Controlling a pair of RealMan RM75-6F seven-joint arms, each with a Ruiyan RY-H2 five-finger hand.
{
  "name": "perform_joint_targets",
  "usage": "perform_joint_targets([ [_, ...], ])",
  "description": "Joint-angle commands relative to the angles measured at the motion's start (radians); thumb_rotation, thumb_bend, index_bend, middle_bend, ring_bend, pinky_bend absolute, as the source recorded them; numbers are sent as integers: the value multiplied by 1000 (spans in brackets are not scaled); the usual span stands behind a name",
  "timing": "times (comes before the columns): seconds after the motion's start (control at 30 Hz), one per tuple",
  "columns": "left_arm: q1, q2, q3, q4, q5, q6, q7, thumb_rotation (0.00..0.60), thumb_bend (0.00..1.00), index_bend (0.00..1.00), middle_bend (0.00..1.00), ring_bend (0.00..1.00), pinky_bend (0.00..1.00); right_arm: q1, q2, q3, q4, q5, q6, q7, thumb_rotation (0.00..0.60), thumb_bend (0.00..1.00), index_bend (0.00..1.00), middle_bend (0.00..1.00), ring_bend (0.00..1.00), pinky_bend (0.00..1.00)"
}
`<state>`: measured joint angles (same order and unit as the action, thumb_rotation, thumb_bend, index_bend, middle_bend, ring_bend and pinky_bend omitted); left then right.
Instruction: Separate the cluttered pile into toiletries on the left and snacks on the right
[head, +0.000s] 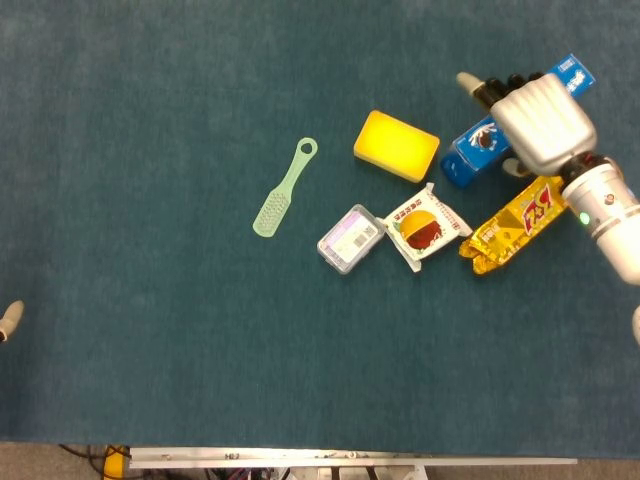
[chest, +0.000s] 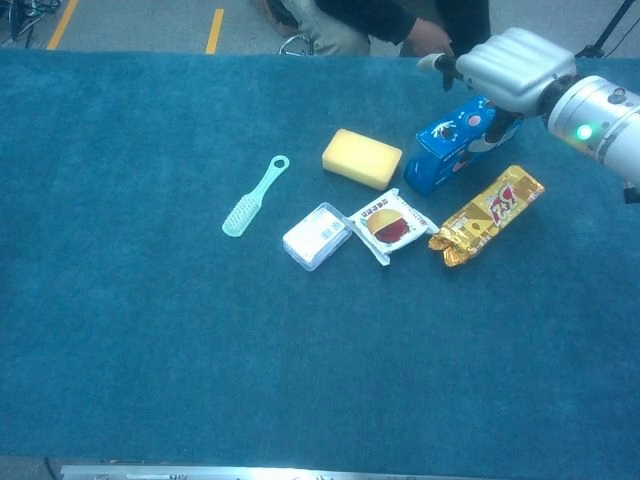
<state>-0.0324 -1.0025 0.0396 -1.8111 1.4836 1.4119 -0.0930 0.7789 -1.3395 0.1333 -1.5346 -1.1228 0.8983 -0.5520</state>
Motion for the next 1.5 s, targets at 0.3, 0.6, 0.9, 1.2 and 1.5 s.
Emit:
perform_joint_targets([
  [0.3, 9, 19, 13, -16, 21, 12, 2, 600, 263, 82, 61, 36, 85, 87, 99, 80, -206, 88, -177, 198, 600, 0, 60, 337, 355, 468],
  [0.6, 14, 31, 18, -18, 32, 20, -8, 600, 264, 82, 61, 36, 85, 199, 57, 68, -168, 277, -206, 124, 600, 0, 60, 335, 311, 451],
  [0.9, 19, 32, 25, -19, 46, 26, -14, 600, 264, 82, 61, 36, 85, 361, -14, 21, -83, 570, -238, 45, 597, 0, 60, 289, 241, 375],
  [1.2, 24, 30, 31, -17, 51, 27, -21, 600, 264, 82, 61, 36, 85, 482, -79, -39, 13, 781, -261, 20, 541, 0, 60, 227, 159, 279],
  [1.5, 21, 17, 34, -11, 55, 18, -24, 600, 264, 82, 61, 36, 85, 551, -135, -117, 119, 930, -270, -10, 540, 0, 60, 213, 146, 268],
])
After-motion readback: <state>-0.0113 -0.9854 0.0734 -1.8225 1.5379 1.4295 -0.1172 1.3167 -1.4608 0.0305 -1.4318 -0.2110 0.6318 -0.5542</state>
